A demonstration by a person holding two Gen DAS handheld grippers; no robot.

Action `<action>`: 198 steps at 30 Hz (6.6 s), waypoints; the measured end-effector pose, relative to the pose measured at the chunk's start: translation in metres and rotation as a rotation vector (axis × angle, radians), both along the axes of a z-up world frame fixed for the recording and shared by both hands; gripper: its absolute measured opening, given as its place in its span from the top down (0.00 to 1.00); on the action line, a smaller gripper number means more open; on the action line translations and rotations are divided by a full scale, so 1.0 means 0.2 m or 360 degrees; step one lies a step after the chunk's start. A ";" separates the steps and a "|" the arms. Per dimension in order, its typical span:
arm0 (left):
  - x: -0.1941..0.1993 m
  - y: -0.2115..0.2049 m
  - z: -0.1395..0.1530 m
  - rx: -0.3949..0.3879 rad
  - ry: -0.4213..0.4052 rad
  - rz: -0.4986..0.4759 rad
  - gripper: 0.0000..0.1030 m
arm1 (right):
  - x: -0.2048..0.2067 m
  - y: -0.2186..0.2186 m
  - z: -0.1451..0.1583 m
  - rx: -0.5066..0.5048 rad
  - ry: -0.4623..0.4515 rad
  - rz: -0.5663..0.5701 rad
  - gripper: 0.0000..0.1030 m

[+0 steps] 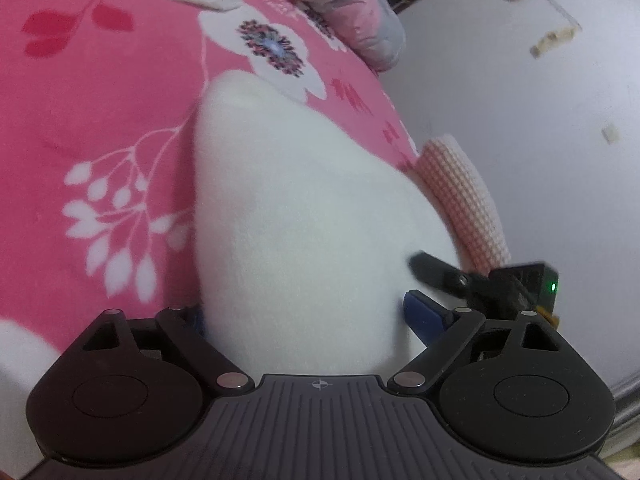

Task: Fold clothes
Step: 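Grasp the folded cream sweater with both grippers from its two sides, then lift the folded cream sweater with both grippers and carry it toward the clothes stack, then lower the cream sweater onto the pink-checked folded stack with both grippers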

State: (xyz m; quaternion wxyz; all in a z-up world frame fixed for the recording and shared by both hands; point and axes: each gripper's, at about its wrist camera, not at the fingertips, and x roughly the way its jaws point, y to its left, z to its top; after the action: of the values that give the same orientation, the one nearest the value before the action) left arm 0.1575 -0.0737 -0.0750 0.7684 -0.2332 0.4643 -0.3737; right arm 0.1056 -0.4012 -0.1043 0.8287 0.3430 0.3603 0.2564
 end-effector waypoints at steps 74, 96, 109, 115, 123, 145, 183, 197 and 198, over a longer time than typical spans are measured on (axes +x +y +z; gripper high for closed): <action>-0.38 -0.09 0.47 0.0025 -0.0442 0.0048 0.19 | -0.75 0.41 0.69 -0.0702 -0.0665 -0.0216 0.37; -0.01 -1.32 0.93 -0.0248 -0.0549 -0.0579 0.19 | -0.83 -0.64 1.30 -0.0998 -0.0867 -0.0626 0.37; 0.32 -2.01 0.93 -0.0296 -0.0400 -0.0709 0.19 | -0.43 -1.32 1.45 -0.1107 -0.0763 -0.0577 0.37; 0.43 -2.14 0.76 -0.0249 -0.0277 -0.0738 0.19 | -0.21 -1.47 1.34 -0.1071 -0.0576 -0.0493 0.37; 0.57 -2.14 0.51 -0.0204 -0.0123 -0.0721 0.20 | 0.01 -1.49 1.13 -0.1056 -0.0415 -0.0388 0.37; 0.49 -1.82 0.20 -0.0417 -0.0395 -0.0520 0.19 | 0.18 -1.71 0.85 -0.0873 -0.0413 -0.0171 0.33; 0.53 -1.90 0.50 0.0109 -0.0858 -0.0217 0.18 | -0.56 -1.22 0.83 -0.1463 -0.0695 -0.1167 0.51; 0.64 -1.89 0.33 0.0118 -0.0717 -0.0215 0.14 | -0.54 -1.74 0.44 -0.0673 -0.0564 -0.1326 0.50; 0.64 -1.89 0.33 0.0120 -0.0719 -0.0217 0.14 | -0.57 -1.80 0.44 -0.0539 -0.0541 -0.1370 0.51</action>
State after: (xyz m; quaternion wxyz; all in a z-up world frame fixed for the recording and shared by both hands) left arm 0.2864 -0.4520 -0.0085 0.8340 -0.0830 0.3087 -0.4498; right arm -0.0076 -0.7603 -0.0163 0.9507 0.2744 0.0821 -0.1190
